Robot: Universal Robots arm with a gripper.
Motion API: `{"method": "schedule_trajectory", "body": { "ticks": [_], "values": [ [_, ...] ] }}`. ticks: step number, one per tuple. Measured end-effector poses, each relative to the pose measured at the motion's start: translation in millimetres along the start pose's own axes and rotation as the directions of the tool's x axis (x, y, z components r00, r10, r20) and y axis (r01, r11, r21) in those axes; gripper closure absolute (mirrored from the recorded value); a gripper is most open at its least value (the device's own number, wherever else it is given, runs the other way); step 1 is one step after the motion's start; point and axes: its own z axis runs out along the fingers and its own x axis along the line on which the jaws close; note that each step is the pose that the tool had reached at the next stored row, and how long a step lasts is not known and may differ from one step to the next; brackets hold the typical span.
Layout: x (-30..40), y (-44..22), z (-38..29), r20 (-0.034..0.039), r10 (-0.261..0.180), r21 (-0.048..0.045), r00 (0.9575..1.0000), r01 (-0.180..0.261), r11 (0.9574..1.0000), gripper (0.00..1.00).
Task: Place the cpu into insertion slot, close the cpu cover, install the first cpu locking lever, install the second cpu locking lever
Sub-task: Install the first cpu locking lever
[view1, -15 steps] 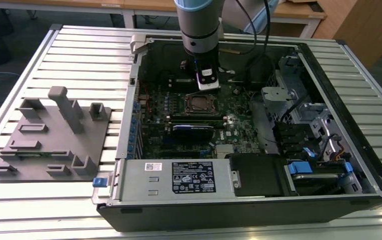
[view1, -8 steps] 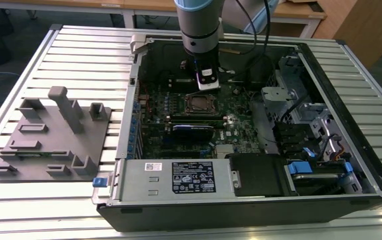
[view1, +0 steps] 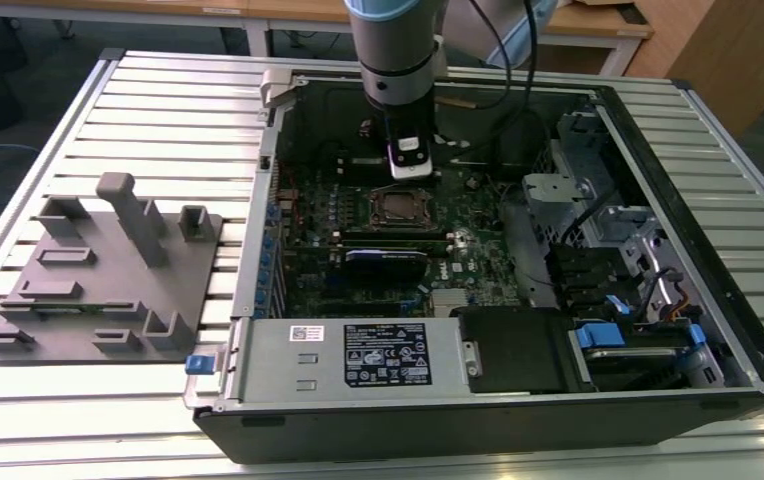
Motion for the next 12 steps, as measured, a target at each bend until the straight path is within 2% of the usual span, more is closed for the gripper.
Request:
{"method": "schedule_trajectory", "body": {
  "ticks": [7,12],
  "values": [
    [2.7,-0.5,3.2,0.0172,0.028,0.0131,0.9995,-0.028,0.9995,0.9],
    [8.3,0.5,5.1,0.0224,0.039,0.0162,0.999,-0.039,0.9991,0.9]
  ]
}}
